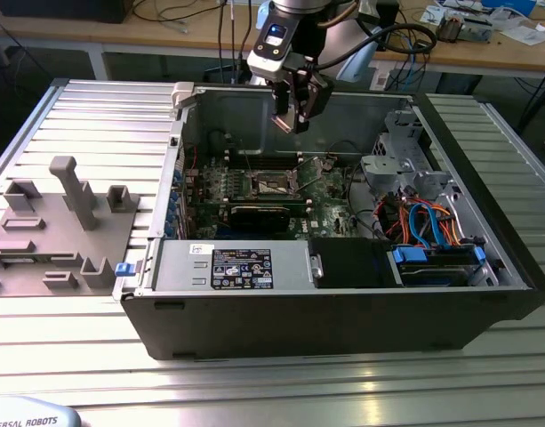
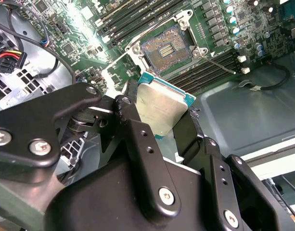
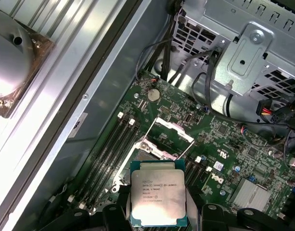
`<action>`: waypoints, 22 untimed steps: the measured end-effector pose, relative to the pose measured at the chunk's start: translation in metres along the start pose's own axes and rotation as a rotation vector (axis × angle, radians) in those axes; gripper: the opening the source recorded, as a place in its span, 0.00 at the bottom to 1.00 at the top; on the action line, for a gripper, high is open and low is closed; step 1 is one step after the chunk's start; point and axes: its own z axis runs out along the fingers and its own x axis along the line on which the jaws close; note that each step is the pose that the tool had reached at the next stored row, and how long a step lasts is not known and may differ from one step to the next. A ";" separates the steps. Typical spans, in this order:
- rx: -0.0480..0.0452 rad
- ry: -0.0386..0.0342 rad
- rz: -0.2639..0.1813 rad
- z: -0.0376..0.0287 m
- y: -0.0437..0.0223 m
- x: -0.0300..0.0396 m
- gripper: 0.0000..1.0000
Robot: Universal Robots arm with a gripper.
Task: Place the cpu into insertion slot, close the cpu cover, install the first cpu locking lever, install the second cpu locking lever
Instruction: 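Place the cpu into insertion slot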
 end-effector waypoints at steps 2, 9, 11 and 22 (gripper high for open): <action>0.0000 -0.0001 0.001 0.0000 0.0000 0.0000 0.54; -0.0001 -0.0006 0.009 0.0002 0.0000 0.0000 0.54; -0.0002 -0.0007 0.011 0.0003 0.0000 0.0000 0.54; -0.0002 -0.0014 0.021 0.0005 0.0000 0.0000 0.54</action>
